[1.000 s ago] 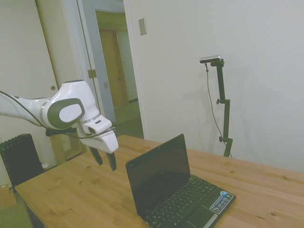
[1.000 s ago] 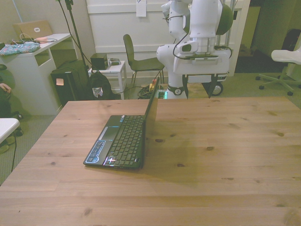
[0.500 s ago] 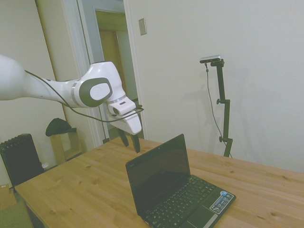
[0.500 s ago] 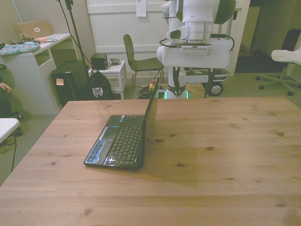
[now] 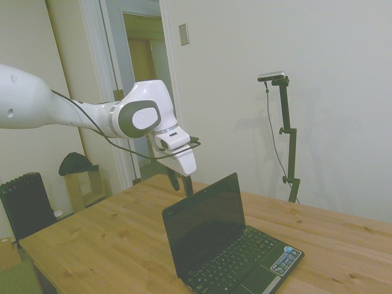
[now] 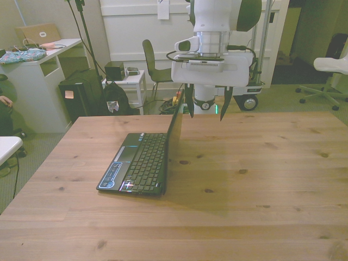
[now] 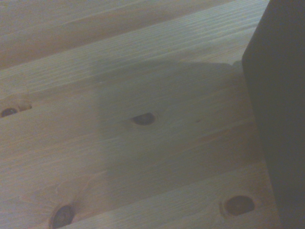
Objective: Close the laptop
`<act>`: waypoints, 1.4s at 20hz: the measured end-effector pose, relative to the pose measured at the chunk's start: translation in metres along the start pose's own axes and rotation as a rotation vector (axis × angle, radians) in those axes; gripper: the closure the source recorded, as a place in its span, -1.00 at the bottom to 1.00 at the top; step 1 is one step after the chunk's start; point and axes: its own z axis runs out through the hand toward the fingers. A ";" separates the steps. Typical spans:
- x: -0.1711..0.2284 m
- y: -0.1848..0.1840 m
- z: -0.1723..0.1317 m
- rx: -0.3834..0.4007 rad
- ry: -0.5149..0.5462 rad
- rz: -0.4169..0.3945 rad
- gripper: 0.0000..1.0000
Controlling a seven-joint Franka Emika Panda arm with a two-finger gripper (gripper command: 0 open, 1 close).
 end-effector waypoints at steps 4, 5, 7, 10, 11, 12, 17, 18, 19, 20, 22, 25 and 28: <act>0.002 0.001 0.002 -0.005 -0.003 0.004 1.00; 0.003 0.002 0.002 -0.006 -0.004 0.006 1.00; 0.004 0.003 0.004 -0.010 -0.006 0.011 1.00; 0.009 0.008 0.007 -0.019 -0.011 0.022 1.00; 0.011 0.011 0.009 -0.023 -0.013 0.027 1.00; 0.013 0.013 0.011 -0.026 -0.014 0.033 1.00; 0.036 0.030 0.015 -0.039 -0.017 0.081 1.00; 0.042 0.035 0.016 -0.041 -0.018 0.092 1.00; 0.047 0.039 0.016 -0.043 -0.019 0.098 1.00; 0.052 0.043 0.016 -0.045 -0.021 0.104 1.00; 0.061 0.053 0.014 -0.049 -0.024 0.116 1.00; 0.082 0.082 0.014 -0.055 -0.028 0.135 1.00; 0.109 0.124 0.019 -0.067 -0.038 0.159 1.00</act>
